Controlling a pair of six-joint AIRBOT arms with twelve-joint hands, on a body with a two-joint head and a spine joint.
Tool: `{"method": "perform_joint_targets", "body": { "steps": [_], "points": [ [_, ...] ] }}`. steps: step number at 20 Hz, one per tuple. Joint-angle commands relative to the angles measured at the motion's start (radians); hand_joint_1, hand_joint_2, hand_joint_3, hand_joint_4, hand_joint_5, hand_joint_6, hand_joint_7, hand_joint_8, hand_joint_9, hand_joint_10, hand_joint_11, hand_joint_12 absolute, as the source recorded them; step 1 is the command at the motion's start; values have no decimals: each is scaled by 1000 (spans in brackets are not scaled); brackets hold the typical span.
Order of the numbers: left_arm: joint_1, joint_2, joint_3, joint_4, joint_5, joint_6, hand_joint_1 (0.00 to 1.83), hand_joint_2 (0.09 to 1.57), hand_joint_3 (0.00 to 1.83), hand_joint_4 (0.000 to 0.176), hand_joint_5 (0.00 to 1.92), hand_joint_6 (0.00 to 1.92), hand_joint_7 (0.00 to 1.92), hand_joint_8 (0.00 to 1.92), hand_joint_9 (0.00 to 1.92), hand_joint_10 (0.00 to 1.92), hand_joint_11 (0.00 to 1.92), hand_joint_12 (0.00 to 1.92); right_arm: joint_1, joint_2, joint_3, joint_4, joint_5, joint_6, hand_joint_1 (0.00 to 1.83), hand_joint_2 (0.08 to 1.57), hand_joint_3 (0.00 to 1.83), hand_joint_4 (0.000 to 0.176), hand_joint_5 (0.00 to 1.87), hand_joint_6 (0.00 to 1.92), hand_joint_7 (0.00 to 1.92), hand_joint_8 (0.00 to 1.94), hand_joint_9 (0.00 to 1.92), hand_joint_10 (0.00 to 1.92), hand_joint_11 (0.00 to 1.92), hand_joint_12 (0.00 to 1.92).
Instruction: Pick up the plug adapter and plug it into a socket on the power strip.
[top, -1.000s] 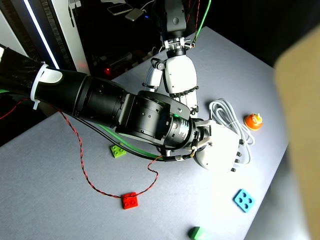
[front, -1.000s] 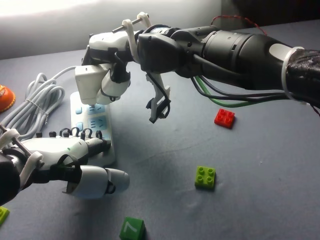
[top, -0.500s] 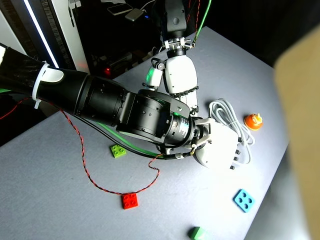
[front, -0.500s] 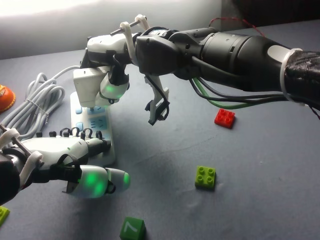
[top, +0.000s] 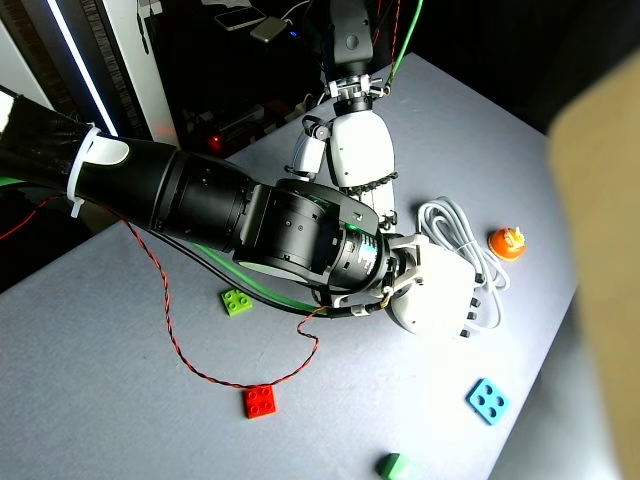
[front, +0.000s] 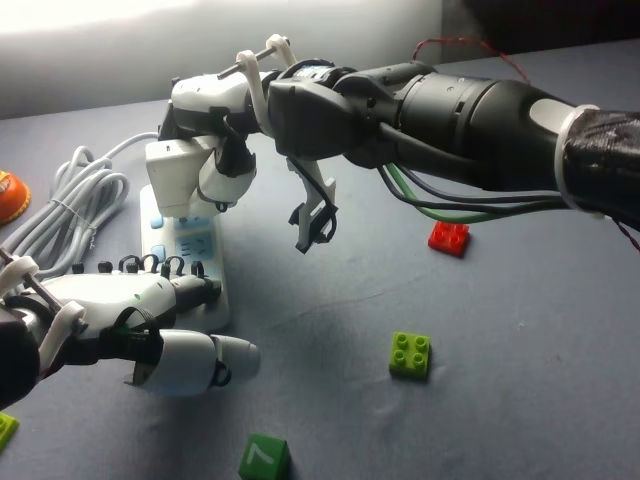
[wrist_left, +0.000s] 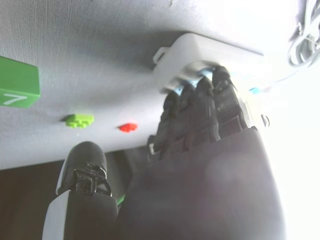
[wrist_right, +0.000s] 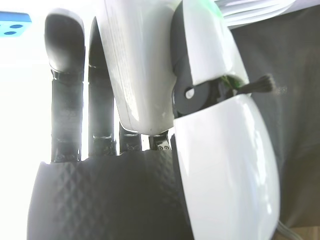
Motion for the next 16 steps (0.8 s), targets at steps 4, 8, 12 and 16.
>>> {"method": "perform_joint_targets", "body": {
  "steps": [4,8,12,16],
  "points": [
    [-6,7,4,14,-7,-4,0,1269,3,0,32,0,24,1,6,0,3,5,-9,-14,-3,4,69,5,1268,1177,6,0,829,965,893,1357,884,1355,889,1480],
    [-5,4,5,14,-7,-4,0,1264,0,0,53,7,38,5,24,7,32,18,-20,-23,-3,-19,71,5,1369,1166,1,0,833,873,851,1285,891,1452,895,1449],
    [-4,1,5,14,-7,-4,0,1269,1,0,48,2,32,0,9,0,19,16,-28,-29,-3,-31,71,5,1370,1162,0,0,850,854,859,1269,898,1443,893,1464],
    [-4,-1,5,14,-8,-4,0,1267,1,0,40,5,30,5,8,3,16,18,-42,-33,-3,-49,73,5,1370,1164,0,0,842,862,853,1275,901,1447,904,1462]
  ]
}}
